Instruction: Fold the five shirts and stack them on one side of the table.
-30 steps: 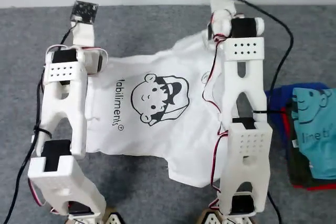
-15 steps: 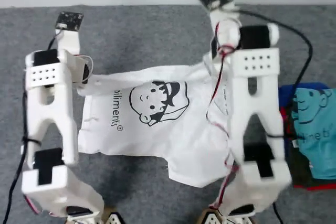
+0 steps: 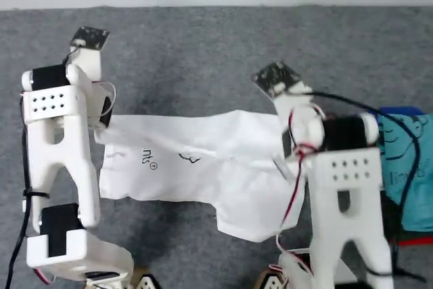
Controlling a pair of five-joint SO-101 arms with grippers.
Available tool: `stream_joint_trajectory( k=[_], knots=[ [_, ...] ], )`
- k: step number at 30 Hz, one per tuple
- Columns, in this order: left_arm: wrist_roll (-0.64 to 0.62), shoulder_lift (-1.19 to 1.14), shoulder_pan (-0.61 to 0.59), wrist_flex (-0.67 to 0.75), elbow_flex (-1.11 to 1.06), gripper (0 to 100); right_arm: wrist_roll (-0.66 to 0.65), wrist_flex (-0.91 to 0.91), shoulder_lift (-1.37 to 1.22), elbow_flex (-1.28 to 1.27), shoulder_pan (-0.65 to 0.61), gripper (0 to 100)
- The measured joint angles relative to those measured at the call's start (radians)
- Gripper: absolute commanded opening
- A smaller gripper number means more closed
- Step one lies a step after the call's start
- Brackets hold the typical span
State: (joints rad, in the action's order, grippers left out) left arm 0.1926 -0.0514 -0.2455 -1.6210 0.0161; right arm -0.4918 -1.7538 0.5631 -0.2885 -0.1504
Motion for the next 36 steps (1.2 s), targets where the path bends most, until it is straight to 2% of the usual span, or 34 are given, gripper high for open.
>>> stream_joint_trajectory(
  k=[12, 32, 36],
  knots=[
    [-0.003, 0.000, 0.000, -0.003, -0.199, 2, -0.064, 0.000, 0.123, -0.282, -0.005, 0.9],
    [-0.003, 0.000, 0.000, -0.011, -0.199, 2, -0.094, 0.000, 0.129, -0.414, -0.005, 1.0],
    [-0.003, 0.000, 0.000, -0.011, -0.199, 2, -0.094, 0.000, 0.129, -0.417, -0.064, 1.2]
  ],
)
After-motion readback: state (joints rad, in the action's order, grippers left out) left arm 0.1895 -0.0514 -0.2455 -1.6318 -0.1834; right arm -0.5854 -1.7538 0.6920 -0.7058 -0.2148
